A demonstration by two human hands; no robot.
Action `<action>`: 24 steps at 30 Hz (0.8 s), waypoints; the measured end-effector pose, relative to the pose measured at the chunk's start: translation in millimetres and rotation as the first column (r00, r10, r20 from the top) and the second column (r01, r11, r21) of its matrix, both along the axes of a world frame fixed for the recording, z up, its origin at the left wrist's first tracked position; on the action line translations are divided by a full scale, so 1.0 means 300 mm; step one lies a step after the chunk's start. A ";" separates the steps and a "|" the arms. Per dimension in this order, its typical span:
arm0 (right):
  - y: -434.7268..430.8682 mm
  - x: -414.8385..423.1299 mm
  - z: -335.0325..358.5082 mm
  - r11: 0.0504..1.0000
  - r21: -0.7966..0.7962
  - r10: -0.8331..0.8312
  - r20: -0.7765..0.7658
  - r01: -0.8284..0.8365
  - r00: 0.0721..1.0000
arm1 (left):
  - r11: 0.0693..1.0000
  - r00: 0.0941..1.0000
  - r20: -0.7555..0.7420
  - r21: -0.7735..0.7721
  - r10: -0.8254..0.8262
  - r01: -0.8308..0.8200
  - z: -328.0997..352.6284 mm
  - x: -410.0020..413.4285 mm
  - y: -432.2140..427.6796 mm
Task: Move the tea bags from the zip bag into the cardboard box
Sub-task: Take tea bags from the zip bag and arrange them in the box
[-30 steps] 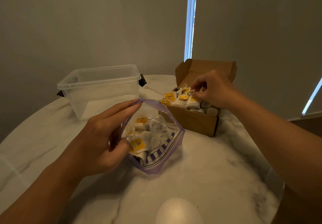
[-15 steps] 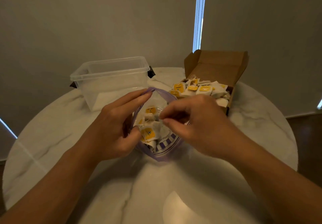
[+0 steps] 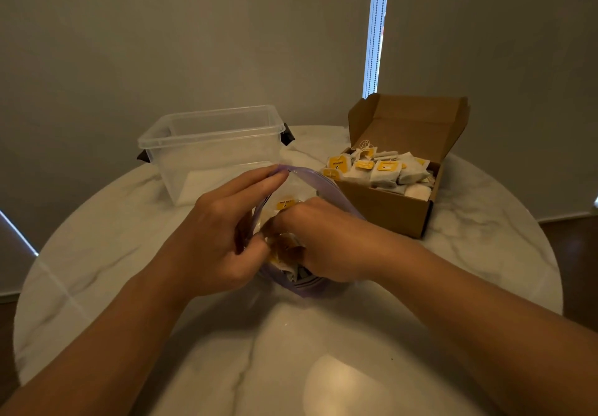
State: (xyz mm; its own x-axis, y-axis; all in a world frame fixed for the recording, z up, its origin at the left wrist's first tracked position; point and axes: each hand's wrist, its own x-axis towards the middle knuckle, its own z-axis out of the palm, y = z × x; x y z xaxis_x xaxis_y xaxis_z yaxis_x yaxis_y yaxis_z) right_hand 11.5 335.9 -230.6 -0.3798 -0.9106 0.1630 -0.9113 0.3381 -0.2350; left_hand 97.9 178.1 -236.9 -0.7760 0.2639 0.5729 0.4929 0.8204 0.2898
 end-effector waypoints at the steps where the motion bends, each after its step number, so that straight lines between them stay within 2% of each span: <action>1: 0.001 -0.004 -0.005 1.000 -0.009 -0.006 0.005 0.006 1.000 | 1.000 1.000 0.001 -0.002 0.001 -0.001 0.000 0.000 0.000; 10: 0.069 0.006 0.027 0.997 -0.042 -0.069 -0.022 0.068 0.997 | 0.999 0.999 -0.024 -0.011 0.032 -0.032 -0.006 -0.007 0.000; 17: 0.108 0.018 0.038 0.987 -0.140 -0.078 -0.004 0.077 0.997 | 1.000 1.000 0.001 -0.006 0.018 -0.018 -0.002 -0.003 0.003; 24: 0.092 0.008 0.029 0.988 -0.078 -0.137 -0.011 0.136 0.990 | 1.000 1.000 -0.008 -0.014 0.025 -0.025 -0.003 -0.005 0.005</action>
State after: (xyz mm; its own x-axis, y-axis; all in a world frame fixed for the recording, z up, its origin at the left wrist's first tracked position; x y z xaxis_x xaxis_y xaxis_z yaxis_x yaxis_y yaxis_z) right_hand 14.0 363.5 -221.8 -0.4966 -0.8349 0.2375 -0.8617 0.4411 -0.2509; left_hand 96.4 179.7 -237.7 -0.7782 0.2522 0.5751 0.4740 0.8366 0.2745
